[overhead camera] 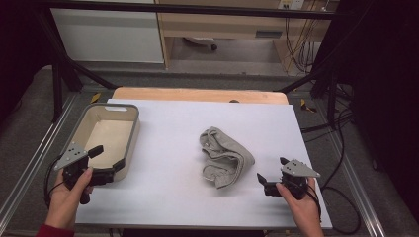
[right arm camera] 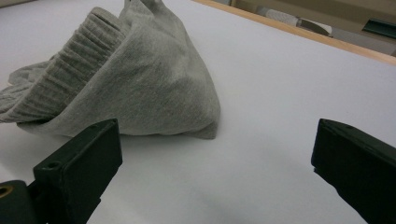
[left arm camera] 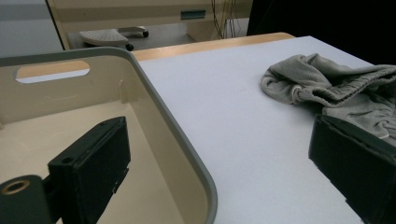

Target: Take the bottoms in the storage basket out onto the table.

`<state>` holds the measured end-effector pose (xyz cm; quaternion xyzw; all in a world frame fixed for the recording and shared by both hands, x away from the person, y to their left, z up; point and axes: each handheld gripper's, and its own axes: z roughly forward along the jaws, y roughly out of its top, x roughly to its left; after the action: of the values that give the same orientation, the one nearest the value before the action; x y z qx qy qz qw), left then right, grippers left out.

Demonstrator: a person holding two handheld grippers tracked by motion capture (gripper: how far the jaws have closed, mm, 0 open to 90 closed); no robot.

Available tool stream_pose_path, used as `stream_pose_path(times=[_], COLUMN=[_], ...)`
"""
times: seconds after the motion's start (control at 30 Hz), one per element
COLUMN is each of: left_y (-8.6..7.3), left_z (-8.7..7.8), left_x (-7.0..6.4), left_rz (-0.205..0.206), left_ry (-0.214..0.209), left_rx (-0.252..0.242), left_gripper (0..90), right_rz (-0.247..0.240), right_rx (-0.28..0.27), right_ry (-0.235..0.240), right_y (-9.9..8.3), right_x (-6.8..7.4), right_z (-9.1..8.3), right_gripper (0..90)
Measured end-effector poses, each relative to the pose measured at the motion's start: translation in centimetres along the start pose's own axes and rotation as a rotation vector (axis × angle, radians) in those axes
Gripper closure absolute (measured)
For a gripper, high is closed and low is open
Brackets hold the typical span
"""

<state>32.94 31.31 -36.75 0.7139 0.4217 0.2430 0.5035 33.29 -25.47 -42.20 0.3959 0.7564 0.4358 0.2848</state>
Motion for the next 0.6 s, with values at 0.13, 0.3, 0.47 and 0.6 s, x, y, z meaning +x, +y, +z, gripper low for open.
stream_pose_path(times=[0.13, 0.3, 0.47, 0.6], left_y=[-0.5, -1.1, -1.7, -2.1], left_z=[0.2, 0.4, 0.6, 0.7], left_x=[-0.3, -0.6, -0.6, -0.6], left_rz=[0.034, 0.027, 0.016, 0.009], left_ry=[0.007, -0.002, -0.005, -0.005], left_rx=[0.022, 0.026, 0.031, 0.031], left_gripper=[5.4, 5.4, 5.4, 5.4], right_rz=[-0.007, -0.005, -0.006, -0.007], right_rx=[0.004, 0.005, 0.006, 0.005], right_ry=[0.009, 0.010, 0.012, 0.013], right_y=[0.0, 0.0, 0.0, 0.0], right_x=[0.1, 0.1, 0.2, 0.1], right_z=[0.1, 0.1, 0.1, 0.1], right_gripper=[2.1, 2.1, 2.1, 2.1])
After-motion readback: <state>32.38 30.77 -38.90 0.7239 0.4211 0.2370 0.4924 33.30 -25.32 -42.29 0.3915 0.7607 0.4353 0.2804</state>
